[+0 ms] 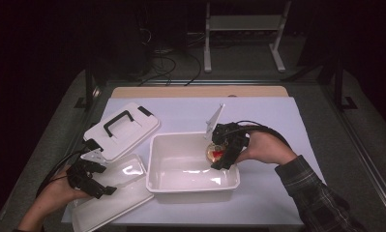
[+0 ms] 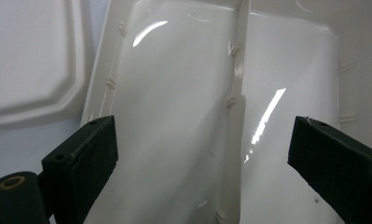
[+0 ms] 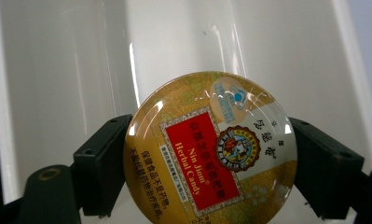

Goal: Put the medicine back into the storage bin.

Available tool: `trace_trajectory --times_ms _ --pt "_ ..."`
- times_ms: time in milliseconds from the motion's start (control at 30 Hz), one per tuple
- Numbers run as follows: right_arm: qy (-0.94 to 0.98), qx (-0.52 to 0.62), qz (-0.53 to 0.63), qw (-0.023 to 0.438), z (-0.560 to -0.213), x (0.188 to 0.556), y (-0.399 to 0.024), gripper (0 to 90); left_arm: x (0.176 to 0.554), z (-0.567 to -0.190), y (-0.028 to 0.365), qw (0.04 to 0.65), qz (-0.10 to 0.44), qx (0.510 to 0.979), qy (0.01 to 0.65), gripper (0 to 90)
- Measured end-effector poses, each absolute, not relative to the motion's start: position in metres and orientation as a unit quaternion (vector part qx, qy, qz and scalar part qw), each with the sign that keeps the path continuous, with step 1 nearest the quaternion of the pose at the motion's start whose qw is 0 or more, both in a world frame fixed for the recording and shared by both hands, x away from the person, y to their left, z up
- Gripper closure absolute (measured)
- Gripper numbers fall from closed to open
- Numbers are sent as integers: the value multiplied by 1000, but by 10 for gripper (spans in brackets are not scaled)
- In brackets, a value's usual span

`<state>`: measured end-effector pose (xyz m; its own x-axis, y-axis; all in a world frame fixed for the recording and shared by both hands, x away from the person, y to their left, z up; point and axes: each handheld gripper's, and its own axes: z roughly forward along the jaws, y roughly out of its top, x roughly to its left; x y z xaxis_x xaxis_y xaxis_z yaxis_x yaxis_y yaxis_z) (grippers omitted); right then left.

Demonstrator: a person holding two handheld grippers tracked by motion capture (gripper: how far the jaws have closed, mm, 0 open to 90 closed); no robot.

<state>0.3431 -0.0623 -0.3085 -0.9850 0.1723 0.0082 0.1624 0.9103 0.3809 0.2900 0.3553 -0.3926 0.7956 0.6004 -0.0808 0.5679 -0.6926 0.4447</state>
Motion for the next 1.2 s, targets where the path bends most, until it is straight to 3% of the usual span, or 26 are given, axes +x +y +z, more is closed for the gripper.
trace_trajectory --times_ms 500,1200 --pt "986 71 151 8 -335 345 -53 196 290 -393 356 227 35 921 316 76" --pt "987 82 139 21 -336 346 -55 176 289 -392 357 230 36 920 316 77"
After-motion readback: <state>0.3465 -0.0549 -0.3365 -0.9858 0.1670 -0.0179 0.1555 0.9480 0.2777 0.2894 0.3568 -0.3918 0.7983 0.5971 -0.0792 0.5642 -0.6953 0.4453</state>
